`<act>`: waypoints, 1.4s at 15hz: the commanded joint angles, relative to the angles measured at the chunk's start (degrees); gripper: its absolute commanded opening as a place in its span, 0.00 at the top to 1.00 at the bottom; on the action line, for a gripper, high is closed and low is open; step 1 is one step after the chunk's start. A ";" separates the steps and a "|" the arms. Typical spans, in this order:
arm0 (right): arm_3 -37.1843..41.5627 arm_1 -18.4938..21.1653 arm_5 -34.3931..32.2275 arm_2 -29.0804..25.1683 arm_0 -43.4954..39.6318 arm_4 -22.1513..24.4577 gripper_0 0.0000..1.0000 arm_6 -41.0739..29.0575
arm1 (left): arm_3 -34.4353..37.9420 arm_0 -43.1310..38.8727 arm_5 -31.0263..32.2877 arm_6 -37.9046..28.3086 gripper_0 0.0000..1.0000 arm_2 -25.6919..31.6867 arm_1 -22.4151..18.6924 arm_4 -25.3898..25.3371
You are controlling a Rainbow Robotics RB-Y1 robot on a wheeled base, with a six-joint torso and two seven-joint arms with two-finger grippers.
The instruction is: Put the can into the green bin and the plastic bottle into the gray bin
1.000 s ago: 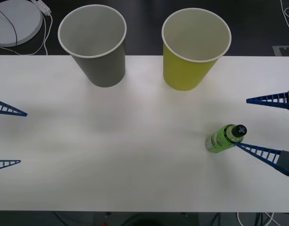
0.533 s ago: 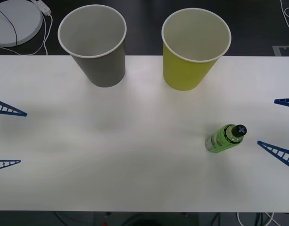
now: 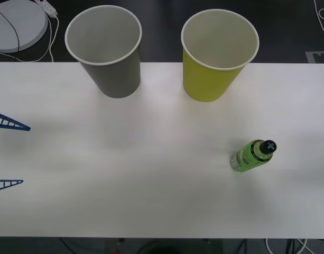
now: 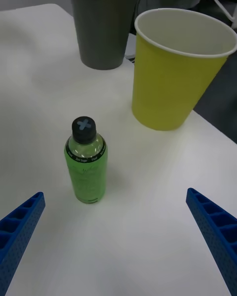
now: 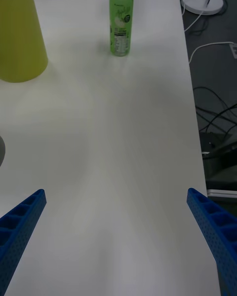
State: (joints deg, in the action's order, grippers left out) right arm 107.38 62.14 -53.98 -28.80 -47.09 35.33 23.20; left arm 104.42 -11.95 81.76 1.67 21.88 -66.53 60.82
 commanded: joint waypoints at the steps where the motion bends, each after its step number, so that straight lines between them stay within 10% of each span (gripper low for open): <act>1: -6.21 0.00 -4.29 1.73 0.59 -0.79 0.00 0.71 | 0.00 0.00 -0.02 0.00 0.00 0.00 0.00 0.00; 21: -16.67 -9.05 0.36 22.65 12.11 -4.92 0.00 10.90 | 0.00 0.00 -0.02 0.00 0.00 0.00 0.00 0.00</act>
State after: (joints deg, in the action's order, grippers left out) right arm 90.69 53.54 -54.10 -6.60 -35.40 30.62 33.77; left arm 104.41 -11.95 81.75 1.67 21.88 -66.53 60.82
